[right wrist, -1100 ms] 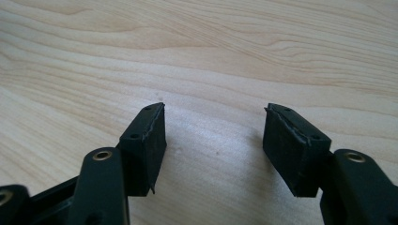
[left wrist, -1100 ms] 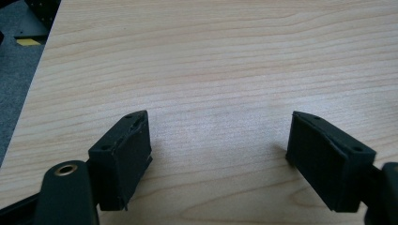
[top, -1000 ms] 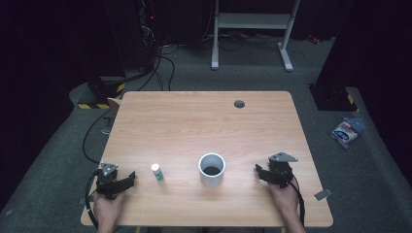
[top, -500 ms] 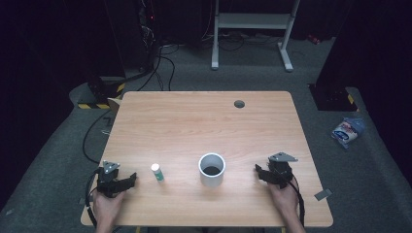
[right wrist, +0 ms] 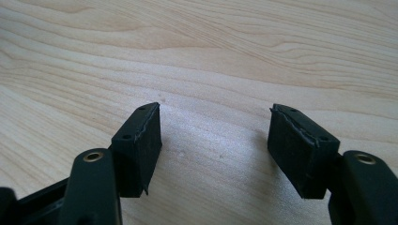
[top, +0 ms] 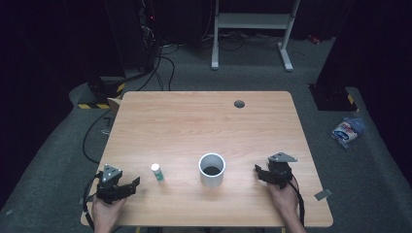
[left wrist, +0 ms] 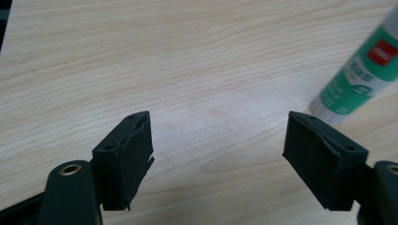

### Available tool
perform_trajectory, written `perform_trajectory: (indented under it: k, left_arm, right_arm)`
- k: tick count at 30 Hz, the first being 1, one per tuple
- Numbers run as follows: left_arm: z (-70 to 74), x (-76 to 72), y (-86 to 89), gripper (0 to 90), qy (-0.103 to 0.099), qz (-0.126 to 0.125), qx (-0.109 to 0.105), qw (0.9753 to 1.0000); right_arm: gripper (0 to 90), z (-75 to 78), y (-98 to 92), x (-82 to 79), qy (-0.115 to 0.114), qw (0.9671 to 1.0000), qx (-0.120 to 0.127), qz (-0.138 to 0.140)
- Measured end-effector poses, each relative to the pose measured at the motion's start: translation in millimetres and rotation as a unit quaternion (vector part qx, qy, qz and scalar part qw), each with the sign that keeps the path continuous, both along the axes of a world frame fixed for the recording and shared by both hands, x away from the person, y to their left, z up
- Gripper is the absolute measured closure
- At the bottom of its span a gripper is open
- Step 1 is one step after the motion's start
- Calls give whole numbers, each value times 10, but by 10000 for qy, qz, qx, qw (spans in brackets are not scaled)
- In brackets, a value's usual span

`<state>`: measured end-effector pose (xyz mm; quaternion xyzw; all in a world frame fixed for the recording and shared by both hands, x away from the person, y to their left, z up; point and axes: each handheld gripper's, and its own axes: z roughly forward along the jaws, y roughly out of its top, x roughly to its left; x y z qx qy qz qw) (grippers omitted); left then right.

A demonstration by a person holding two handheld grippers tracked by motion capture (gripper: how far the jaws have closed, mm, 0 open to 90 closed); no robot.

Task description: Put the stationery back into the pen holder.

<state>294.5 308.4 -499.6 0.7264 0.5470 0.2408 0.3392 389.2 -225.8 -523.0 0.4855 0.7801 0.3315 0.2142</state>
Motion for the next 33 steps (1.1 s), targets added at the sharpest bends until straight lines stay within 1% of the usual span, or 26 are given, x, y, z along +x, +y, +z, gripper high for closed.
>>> perform_trajectory:
  k: [2, 5, 6, 7, 14, 15, 16, 19, 24, 26, 27, 29, 33]
  left_arm:
    - [0, -40, -19, 255, -24, -42, -70, 10000]
    - [2, -85, -60, 257, -35, -123, -110, 9999]
    - [8, -110, -80, 257, -75, -165, -100, 9998]
    - [11, -132, -100, 257, -95, -178, -149, 9997]
    - [33, -189, -215, 253, -125, -399, -139, 9990]
    - [36, -192, -227, 253, -132, -428, -128, 9989]
    - [41, -198, -253, 253, -156, -445, -174, 9987]
    - [47, -207, -307, 257, -178, -545, -217, 9981]
    - [31, -179, -426, 281, -172, -703, -155, 9973]
    - [22, -172, -471, 293, -208, -719, -154, 9971]
    - [19, -162, -483, 297, -201, -756, -120, 9969]
    - [10, -143, -516, 299, -194, -773, -163, 9967]
    - [21, -109, -569, 309, -231, -853, -162, 9960]
  right_arm:
    - [353, -2, -3, 2, -20, 10000, -11, 19]
    - [353, -1, -2, 1, -11, 10000, -9, 11]
    - [354, -1, -2, 1, -11, 10000, -8, 10]
    - [353, -1, -3, 2, -17, 10000, -14, 18]
    - [354, -2, -3, 3, -29, 10000, -18, 28]
    - [354, 0, 1, -1, -3, 10000, 0, -2]
    - [354, -1, 0, 1, -13, 10000, -3, 9]
    - [354, -2, -3, 2, -28, 10000, -17, 24]
    - [354, -2, -4, 0, -34, 10000, -24, 36]
    - [354, -2, -2, -3, -23, 10000, -15, 23]
    - [354, -2, -3, -3, -24, 10000, -20, 25]
    - [354, -2, -4, -5, -25, 10000, -25, 32]
    - [354, -2, -4, -5, -29, 10000, -28, 32]
